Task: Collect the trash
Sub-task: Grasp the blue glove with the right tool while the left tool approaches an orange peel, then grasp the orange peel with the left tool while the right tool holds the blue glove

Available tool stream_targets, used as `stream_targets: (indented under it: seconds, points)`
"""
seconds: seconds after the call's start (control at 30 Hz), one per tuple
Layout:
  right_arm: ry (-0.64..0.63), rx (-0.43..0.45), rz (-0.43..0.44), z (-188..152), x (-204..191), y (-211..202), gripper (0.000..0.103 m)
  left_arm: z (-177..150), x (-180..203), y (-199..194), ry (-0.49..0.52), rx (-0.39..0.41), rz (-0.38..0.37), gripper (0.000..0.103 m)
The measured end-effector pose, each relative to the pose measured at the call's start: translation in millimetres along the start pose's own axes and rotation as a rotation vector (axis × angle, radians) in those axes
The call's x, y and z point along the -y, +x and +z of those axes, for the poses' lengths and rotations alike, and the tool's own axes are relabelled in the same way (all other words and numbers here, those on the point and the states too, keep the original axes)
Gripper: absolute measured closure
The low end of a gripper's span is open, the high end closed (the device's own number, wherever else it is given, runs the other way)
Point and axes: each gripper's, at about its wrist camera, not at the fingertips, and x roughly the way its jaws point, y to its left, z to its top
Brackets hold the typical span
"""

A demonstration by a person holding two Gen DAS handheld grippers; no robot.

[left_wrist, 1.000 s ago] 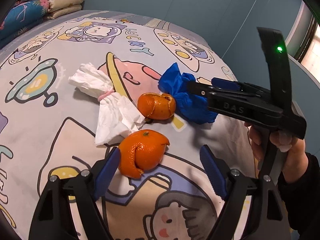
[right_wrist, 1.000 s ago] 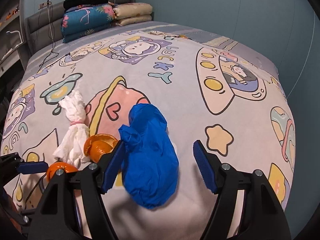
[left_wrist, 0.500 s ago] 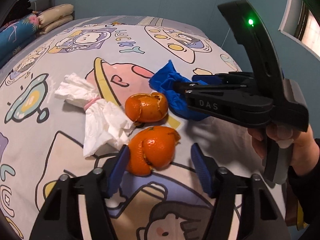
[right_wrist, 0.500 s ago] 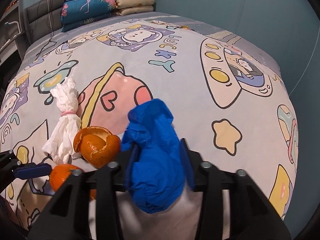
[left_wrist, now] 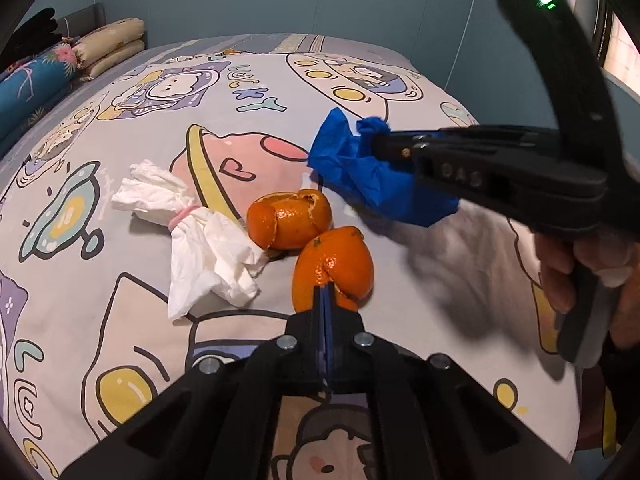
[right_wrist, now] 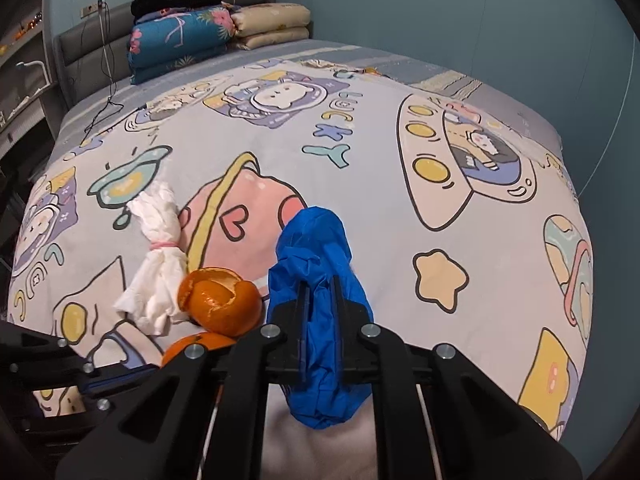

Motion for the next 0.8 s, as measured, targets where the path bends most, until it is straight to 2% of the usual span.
stream_targets:
  seconds: [0.33, 0.43, 0.47, 0.53, 0.57, 0.73, 0.8]
  points:
    - [0.024, 0.038, -0.002, -4, 11, -37, 0.095, 2, 5, -7, -0.02, 0.019, -0.047, 0.103]
    - [0.028, 0.056, 0.0, -7, 14, -48, 0.095, 5, 3, -11, -0.038, 0.008, -0.084, 0.101]
    - [0.033, 0.06, 0.004, -8, 16, -51, 0.095, 6, 3, -11, -0.041, 0.005, -0.082, 0.097]
    - [0.043, 0.066, 0.011, -8, 18, -54, 0.095, 8, 2, -8, -0.044, 0.0, -0.06, 0.065]
    - [0.045, 0.068, 0.012, -9, 19, -55, 0.095, 9, 2, -7, -0.049, 0.003, -0.051, 0.06]
    - [0.047, 0.079, 0.017, -11, 23, -61, 0.095, 16, 9, 7, -0.037, -0.02, -0.037, 0.059]
    - [0.053, 0.081, 0.015, -12, 27, -62, 0.095, 18, 17, 16, -0.012, -0.03, -0.007, 0.059]
